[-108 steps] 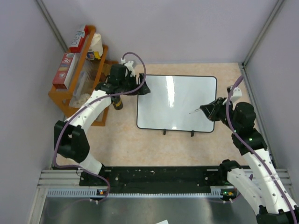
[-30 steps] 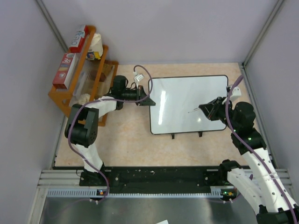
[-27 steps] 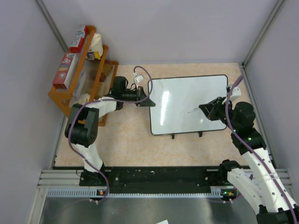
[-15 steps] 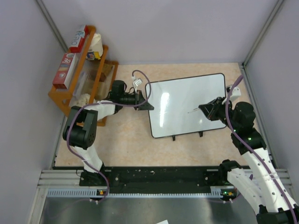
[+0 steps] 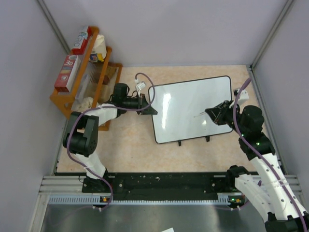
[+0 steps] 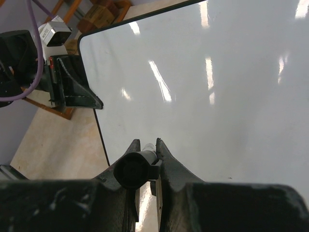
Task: Write a sentence on the whiteboard
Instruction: Adjust the whiteboard on the whiteboard stand, then hold the whiteboard at the center of the board.
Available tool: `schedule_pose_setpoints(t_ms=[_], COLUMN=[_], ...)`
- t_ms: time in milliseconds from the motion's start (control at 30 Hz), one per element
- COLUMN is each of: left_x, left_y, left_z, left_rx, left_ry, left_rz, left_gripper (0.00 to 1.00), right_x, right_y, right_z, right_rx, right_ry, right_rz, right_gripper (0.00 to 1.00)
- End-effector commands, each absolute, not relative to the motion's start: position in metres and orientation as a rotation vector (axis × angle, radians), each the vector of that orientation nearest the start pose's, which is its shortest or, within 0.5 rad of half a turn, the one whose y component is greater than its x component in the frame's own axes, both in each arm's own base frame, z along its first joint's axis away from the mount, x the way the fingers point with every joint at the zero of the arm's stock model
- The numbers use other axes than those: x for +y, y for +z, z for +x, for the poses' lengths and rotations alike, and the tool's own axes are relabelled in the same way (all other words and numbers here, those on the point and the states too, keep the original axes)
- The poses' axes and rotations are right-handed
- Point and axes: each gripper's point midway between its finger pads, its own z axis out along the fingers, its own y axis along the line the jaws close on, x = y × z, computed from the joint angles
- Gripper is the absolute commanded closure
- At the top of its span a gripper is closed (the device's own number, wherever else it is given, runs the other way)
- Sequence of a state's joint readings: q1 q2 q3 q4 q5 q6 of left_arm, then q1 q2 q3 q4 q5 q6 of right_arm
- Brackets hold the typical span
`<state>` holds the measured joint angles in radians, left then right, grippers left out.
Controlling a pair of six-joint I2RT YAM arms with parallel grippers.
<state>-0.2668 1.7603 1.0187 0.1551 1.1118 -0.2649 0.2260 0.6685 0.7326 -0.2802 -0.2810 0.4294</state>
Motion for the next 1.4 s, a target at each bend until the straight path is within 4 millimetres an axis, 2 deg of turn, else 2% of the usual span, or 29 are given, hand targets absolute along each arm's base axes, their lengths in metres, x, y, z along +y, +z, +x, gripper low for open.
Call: schedule_pose_setpoints(t_ms=[0,67,100,200,233,367,567,600,667,700,733,767,1000,1067,1200,1367], left_x=[-0.243,-0.243,-0.243,-0.242,-0.242,-0.240,-0.236,-0.235,-0.233,-0.233,-0.233,-0.232,-0.209,-0.201,-0.190,-0.177], left_y=[0.109,0.109,0.108,0.110,0.113,0.122,0.152,0.164,0.173,0.186,0.193,0.197,0.237,0.243,0.271,0.293], left_z=[0.339,0.340,0.340,0.342,0.343,0.345,0.345,0.344,0.341,0.338,0.336,0.333,0.312,0.312,0.304,0.303], left_rx=[2.042,2.046,2.048,2.051,2.044,2.047,2.007,1.982,1.979,1.952,1.941,1.949,1.943,1.944,1.866,1.798], left_ry=[-1.273,-1.272,-1.271,-1.251,-1.245,-1.211,-1.155,-1.138,-1.121,-1.107,-1.097,-1.084,-0.937,-0.882,-0.830,-0.797], left_rz=[0.743,0.737,0.736,0.724,0.724,0.689,0.646,0.644,0.633,0.638,0.638,0.630,0.560,0.521,0.457,0.320], left_gripper=[1.00,0.99,0.89,0.70,0.60,0.45,0.31,0.29,0.24,0.22,0.15,0.01,0.01,0.01,0.01,0.01], right_x=[0.128,0.128,0.128,0.128,0.129,0.128,0.130,0.130,0.130,0.130,0.130,0.131,0.131,0.132,0.133,0.136], right_y=[0.272,0.272,0.272,0.272,0.272,0.272,0.274,0.276,0.275,0.276,0.276,0.276,0.280,0.278,0.278,0.278], right_z=[0.257,0.257,0.258,0.258,0.257,0.257,0.256,0.256,0.256,0.256,0.256,0.256,0.255,0.255,0.258,0.265], right_rx=[1.800,1.800,1.802,1.802,1.801,1.799,1.796,1.791,1.793,1.790,1.789,1.790,1.782,1.786,1.791,1.803], right_ry=[0.731,0.733,0.735,0.735,0.738,0.739,0.750,0.747,0.749,0.751,0.751,0.753,0.755,0.757,0.760,0.759], right_rz=[-0.035,-0.036,-0.036,-0.033,-0.034,-0.035,-0.039,-0.041,-0.043,-0.045,-0.047,-0.047,-0.059,-0.063,-0.067,-0.073], right_gripper=[1.00,1.00,1.00,1.00,1.00,1.00,1.00,1.00,1.00,1.00,1.00,1.00,1.00,1.00,1.00,1.00])
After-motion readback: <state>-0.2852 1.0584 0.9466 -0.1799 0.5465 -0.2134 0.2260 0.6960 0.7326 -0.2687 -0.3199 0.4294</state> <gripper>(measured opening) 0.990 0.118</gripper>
